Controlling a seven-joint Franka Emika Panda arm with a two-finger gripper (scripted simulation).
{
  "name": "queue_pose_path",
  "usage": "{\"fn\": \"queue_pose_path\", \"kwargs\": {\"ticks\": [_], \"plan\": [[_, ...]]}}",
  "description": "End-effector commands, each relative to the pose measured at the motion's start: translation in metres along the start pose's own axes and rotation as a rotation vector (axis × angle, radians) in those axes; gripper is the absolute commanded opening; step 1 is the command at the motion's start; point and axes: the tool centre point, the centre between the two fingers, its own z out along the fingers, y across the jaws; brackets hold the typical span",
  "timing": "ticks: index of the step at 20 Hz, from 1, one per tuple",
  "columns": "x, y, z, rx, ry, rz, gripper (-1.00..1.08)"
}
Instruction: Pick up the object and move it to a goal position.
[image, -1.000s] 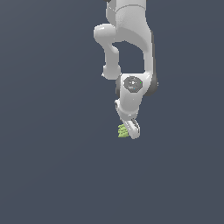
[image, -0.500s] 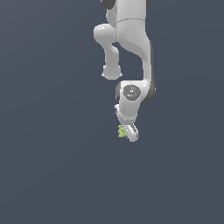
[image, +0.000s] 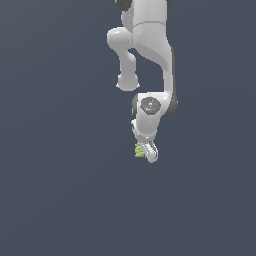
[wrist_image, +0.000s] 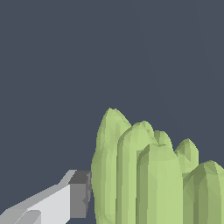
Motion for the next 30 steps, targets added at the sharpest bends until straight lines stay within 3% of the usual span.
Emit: {"fn": "queue_pose_path", "kwargs": {"ticks": [1,13,30], "plan": [[-0.001,0.0,0.002,-0.002,0.0,-0.001,-1.0],[-0.014,-0.013,-0.036,-0.001,0.0,0.0,-1.0],[-0.073,-0.072,-0.192,-0.002,0.003,0.001,-1.0]]}}
